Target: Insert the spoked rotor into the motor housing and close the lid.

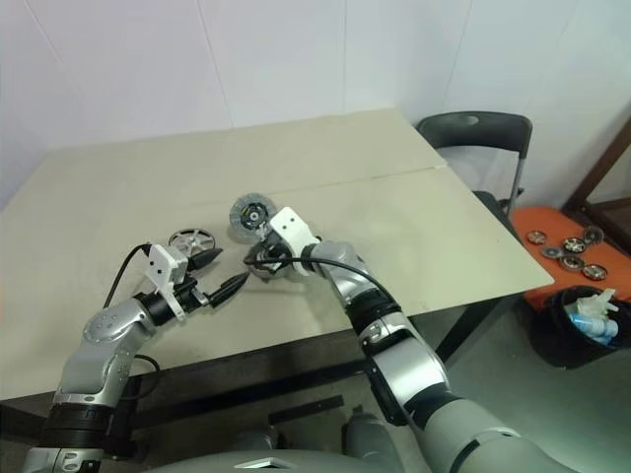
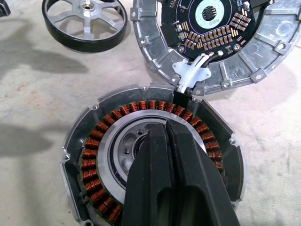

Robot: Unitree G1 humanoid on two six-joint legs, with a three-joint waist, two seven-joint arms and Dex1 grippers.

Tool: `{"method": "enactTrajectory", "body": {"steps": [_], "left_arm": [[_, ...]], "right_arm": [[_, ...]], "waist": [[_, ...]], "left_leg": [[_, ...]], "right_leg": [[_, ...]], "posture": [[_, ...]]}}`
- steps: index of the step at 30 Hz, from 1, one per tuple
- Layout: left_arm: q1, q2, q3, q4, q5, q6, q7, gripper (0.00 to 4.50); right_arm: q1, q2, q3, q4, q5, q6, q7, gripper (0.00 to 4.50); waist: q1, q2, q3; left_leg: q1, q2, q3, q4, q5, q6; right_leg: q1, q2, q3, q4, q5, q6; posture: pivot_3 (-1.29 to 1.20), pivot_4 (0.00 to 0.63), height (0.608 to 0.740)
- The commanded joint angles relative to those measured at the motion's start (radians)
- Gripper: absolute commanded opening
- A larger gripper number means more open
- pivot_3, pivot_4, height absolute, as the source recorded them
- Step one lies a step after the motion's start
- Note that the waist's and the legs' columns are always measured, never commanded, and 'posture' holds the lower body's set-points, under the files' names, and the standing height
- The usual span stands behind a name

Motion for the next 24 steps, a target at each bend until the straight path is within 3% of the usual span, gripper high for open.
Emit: {"method": "enactTrajectory", "body": {"steps": [1, 8, 18, 24], "left_arm": [[-0.019, 0.007, -0.001, -0.005, 0.003, -0.017, -0.006, 4.5], [-0.022, 0.005, -0.001, -0.001, 0.006, -0.018, -0.008, 4.5], [-0.023, 0.001, -0.001, -0.008, 0.009, -0.016, -0.004, 4.5], [-0.027, 0.0, -0.005, -0.007, 0.01, -0.014, -0.003, 4.5]], "right_arm": [[0.026, -0.001, 0.046, 0.036, -0.034, 0.054, 0.027, 0.05], [0.04, 0.003, 0.061, 0.005, -0.026, 0.078, 0.071, 0.05], [-0.008, 0.006, 0.03, 0.097, -0.059, 0.041, -0.102, 0.05], [0.012, 0.007, 0.067, 0.08, -0.052, 0.094, -0.003, 0.05]], "waist": [[0.0, 0.0, 0.0], [-0.001, 0.0, -0.001], [0.0, 0.0, -0.001], [0.003, 0.0, -0.001]], "left_leg": [[0.0, 0.0, 0.0, 0.0, 0.0, 0.0], [0.001, 0.0, 0.0, 0.0, 0.0, 0.0], [0.002, 0.0, 0.0, 0.0, 0.0, 0.0], [0.003, 0.0, -0.001, 0.0, 0.0, 0.0]], "right_leg": [[0.0, 0.0, 0.0, 0.0, 0.0, 0.0], [0.001, 0.0, 0.0, 0.0, 0.0, 0.0], [0.002, 0.0, 0.0, 0.0, -0.001, 0.0], [0.003, 0.0, 0.0, 0.0, -0.001, 0.0]], "posture": [[0.0, 0.0, 0.74], [0.0, 0.0, 0.74], [0.0, 0.0, 0.74], [0.0, 0.0, 0.74]]}}
